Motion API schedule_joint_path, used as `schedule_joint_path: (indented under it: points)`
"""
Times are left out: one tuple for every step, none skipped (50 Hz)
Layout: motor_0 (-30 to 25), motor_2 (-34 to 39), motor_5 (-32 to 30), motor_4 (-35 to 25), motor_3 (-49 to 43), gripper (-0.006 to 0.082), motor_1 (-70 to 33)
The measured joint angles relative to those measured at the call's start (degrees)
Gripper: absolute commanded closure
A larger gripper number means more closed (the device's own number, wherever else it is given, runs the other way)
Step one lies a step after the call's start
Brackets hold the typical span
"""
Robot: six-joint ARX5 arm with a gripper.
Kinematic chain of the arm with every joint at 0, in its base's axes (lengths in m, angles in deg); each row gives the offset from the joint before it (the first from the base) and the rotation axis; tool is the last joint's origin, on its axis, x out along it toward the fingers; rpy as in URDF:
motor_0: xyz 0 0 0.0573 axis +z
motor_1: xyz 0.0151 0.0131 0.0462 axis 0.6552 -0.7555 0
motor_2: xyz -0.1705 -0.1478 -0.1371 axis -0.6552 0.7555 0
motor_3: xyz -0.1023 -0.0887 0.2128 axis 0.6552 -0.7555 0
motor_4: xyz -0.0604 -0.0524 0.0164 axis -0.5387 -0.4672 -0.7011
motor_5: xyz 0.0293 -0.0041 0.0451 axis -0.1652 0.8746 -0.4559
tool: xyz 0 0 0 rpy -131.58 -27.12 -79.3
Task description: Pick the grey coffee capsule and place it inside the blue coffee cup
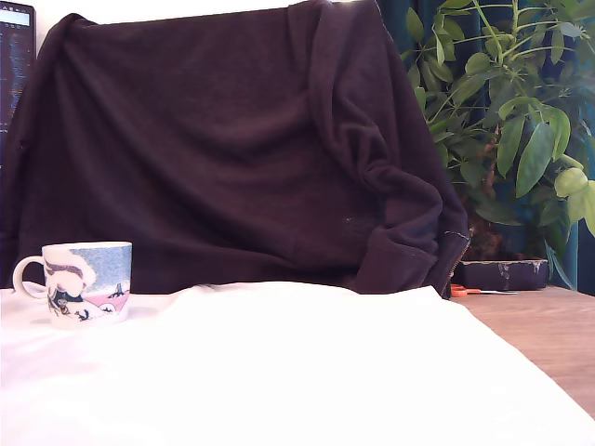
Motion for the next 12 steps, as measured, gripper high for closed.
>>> schedule_joint_path:
  points:
    - [0.1,0.0,0.9,0.0,-0.9,0.0791,1.2]
    - [0.2,0.0,1.2,0.0,-1.7,0.0791,2.4]
    - [0.2,0.0,1.2,0.0,-2.5,0.0791,3.5]
    - [0.3,0.0,1.2,0.0,-3.2,0.0791,4.6]
    - [0.3,0.0,1.4,0.2,-3.9,0.0791,5.6]
    - [0.3,0.0,1.5,0.3,-4.6,0.0791,6.7]
    - [0.3,0.0,1.5,0.5,-5.2,0.0791,7.5]
    - [0.3,0.0,1.7,0.7,-5.7,0.0791,8.2]
    - [0.3,0.0,1.7,0.8,-6.1,0.0791,8.9]
    - [0.3,0.0,1.7,0.9,-6.6,0.0791,9.4]
    - [0.3,0.0,1.7,1.1,-7.1,0.0791,9.7]
    - [0.3,0.0,1.8,1.3,-7.5,0.0791,10.1]
